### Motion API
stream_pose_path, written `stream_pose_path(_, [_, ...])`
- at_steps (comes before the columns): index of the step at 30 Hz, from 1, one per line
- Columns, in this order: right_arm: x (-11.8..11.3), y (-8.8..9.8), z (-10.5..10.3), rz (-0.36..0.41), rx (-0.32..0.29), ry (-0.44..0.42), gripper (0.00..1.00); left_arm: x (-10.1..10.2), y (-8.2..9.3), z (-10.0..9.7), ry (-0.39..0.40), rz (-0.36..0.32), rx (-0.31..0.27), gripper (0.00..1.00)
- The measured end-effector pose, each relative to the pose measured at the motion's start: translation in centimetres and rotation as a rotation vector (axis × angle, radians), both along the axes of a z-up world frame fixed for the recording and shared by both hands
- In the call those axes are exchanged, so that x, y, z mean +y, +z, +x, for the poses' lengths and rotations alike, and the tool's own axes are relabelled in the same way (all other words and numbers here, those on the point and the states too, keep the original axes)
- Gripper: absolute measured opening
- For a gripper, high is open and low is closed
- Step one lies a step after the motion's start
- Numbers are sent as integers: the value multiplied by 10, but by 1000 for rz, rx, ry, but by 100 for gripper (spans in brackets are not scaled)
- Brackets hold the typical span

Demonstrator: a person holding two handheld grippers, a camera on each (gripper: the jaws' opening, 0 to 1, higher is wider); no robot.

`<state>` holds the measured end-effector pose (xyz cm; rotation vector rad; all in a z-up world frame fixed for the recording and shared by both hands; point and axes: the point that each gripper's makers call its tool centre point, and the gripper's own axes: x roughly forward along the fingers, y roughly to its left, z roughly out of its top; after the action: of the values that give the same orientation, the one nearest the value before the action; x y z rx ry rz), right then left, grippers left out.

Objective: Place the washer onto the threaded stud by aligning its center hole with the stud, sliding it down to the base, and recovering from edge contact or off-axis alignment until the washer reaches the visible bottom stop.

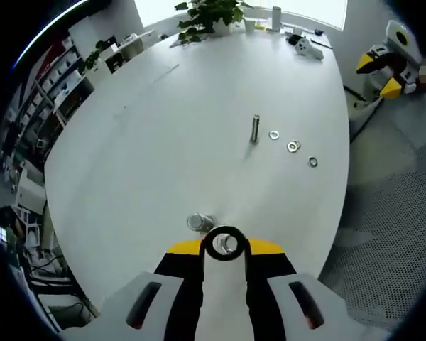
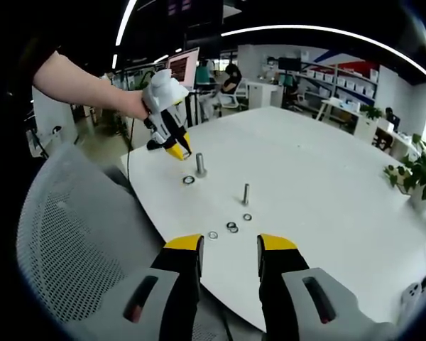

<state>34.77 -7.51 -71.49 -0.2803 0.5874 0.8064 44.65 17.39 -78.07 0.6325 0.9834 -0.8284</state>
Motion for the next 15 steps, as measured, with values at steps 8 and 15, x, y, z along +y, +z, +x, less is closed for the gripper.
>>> stream_pose_path(8, [0, 0, 0, 0, 1, -5, 33, 0, 1, 20, -2, 16, -3, 19])
stream_pose_path(15, [-1, 0, 1, -3, -4, -11, 33, -2, -5, 30, -2, 21, 9, 19])
